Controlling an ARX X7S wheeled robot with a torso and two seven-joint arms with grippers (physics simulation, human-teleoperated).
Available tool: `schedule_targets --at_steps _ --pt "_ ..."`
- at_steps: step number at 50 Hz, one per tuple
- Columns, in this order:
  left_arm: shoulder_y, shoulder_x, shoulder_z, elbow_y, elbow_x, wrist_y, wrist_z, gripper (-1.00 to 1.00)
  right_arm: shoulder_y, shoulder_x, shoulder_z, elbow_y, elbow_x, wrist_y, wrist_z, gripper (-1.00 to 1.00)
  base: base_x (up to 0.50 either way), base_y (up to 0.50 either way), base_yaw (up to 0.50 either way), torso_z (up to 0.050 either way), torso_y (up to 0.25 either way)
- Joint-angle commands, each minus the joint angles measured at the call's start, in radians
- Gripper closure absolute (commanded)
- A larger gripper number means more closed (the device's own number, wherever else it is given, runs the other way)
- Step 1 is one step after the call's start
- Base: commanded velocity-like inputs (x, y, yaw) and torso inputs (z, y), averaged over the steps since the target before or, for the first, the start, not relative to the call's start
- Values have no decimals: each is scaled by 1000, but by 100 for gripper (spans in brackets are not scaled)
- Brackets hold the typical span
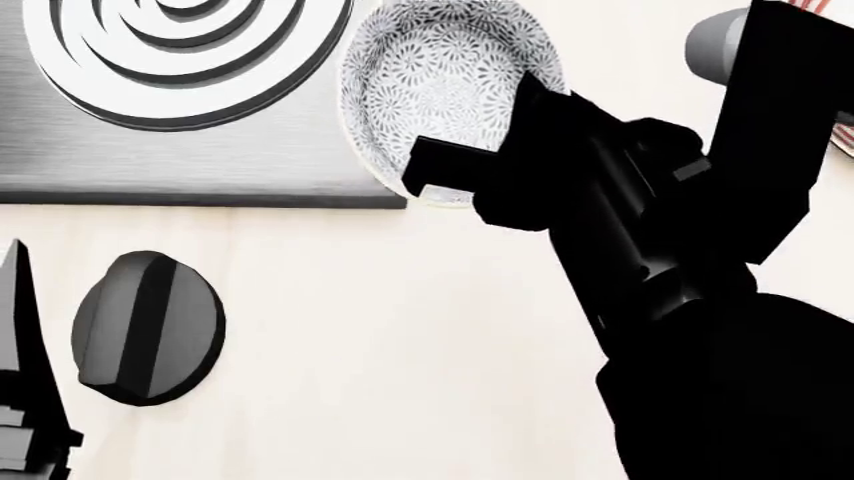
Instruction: Pick the akita bowl next to the ramekin and place it on the plate.
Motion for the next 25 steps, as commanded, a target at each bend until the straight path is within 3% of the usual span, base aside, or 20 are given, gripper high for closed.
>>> schedule_targets --at_steps 1,25 --pt "-4 6 -2 -10 -4 1 2 -100 60 -35 -3 102 -2 14 -39 100 0 0 0 0 0" --pt "-2 14 2 -24 2 0 8 -100 142 -40 7 247 14 32 -52 100 0 0 0 0 0"
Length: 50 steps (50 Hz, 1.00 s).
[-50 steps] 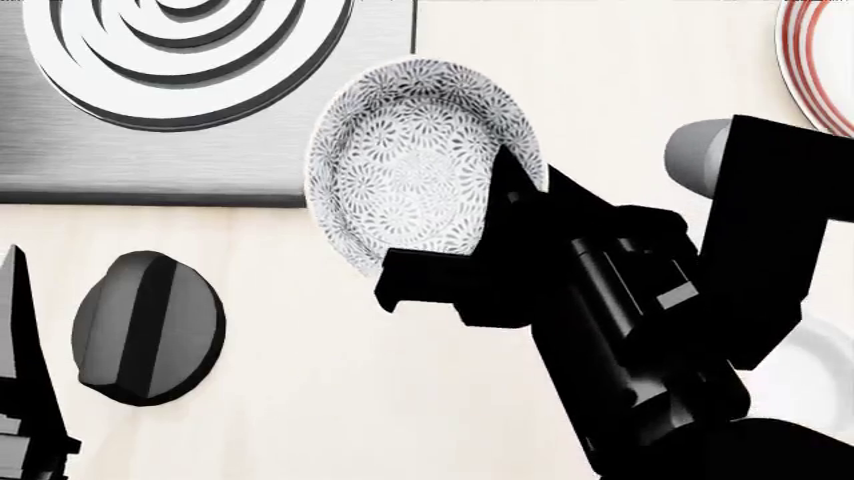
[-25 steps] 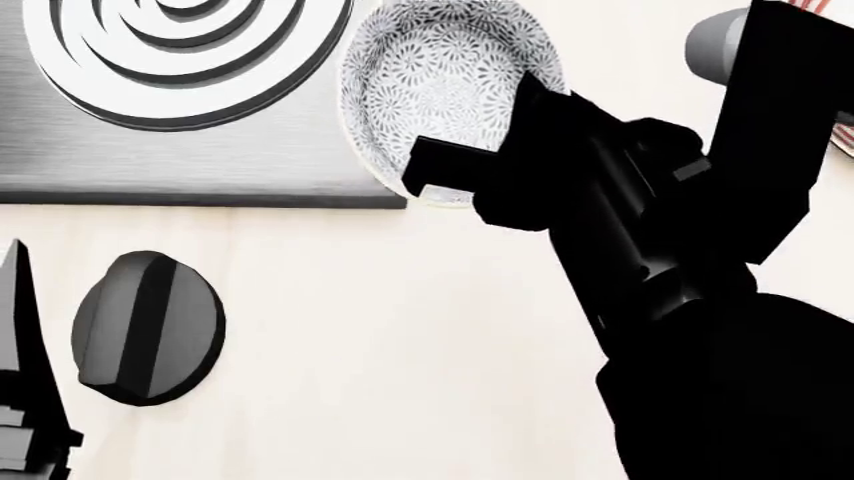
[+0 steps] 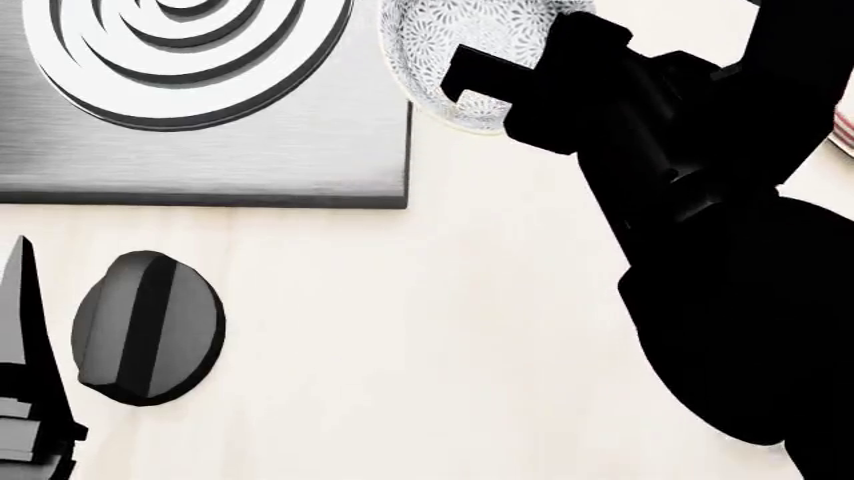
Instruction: Pick the akita bowl next to the ramekin and place it on the plate.
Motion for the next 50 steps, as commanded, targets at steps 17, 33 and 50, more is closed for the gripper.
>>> schedule_targets --at_steps 17,33,50 --pt "-2 7 -1 -16 -2 -1 5 -100 129 -11 6 202 1 39 -31 100 0 0 0 0 1" --pt "6 7 0 -14 5 0 1 -100 203 -17 3 288 0 64 -36 100 0 0 0 0 1" --pt "-4 13 0 -8 3 -15 -1 -100 234 -10 8 370 -9 65 -52 100 0 0 0 0 1"
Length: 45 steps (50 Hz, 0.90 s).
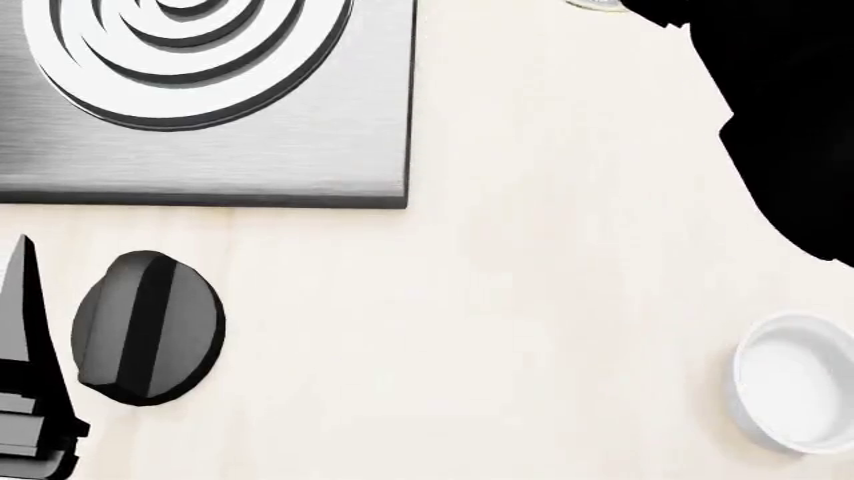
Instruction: Pick the akita bowl next to the ramekin and place it on the plate.
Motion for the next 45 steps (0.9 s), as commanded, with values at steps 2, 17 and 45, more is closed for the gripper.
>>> schedule_targets --at_steps 2,17,45 --pt "-7 4 -1 8 -4 -10 -4 -100 42 -4 7 83 -17 4 -22 100 0 0 0 0 0" --pt "-11 15 3 -4 -1 -16 3 -100 123 -23 -23 278 -50 40 -96 100 0 0 0 0 1" --pt "5 1 5 8 13 -11 0 -100 181 2 -33 400 -67 73 -92 100 0 0 0 1 0"
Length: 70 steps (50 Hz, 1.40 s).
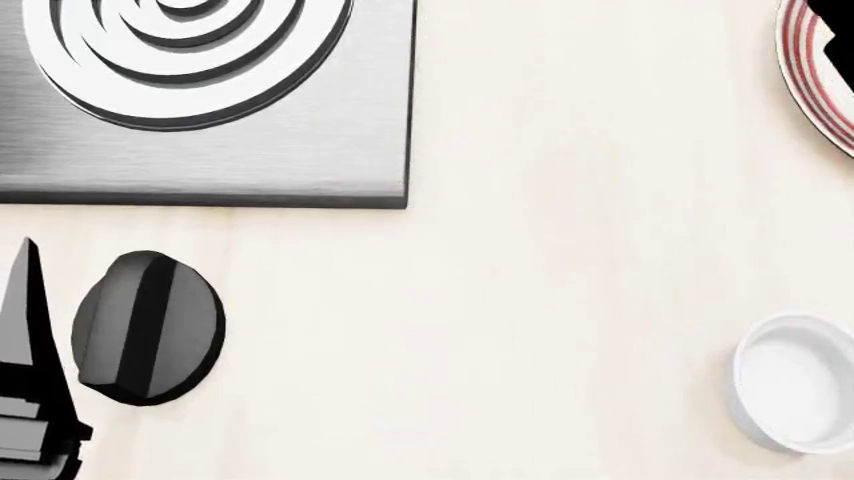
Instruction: Pick the akita bowl next to the ramekin and place it on the plate.
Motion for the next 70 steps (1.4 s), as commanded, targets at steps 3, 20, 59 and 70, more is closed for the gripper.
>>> schedule_targets --at_steps 3,20,59,70 --pt "3 -6 -3 4 0 3 -3 -100 16 19 11 57 -14 1 -7 100 0 0 0 0 0" --pt "0 -5 -5 -6 -3 0 0 -100 -6 52 41 107 6 -16 -10 100 0 0 0 0 1" --pt "11 -17 -13 -9 -2 9 -3 -100 -66 115 87 121 22 -61 11 100 0 0 0 0 1" --pt "16 -18 -12 -13 1 13 0 -100 -88 128 97 111 28 -69 17 100 0 0 0 0 1"
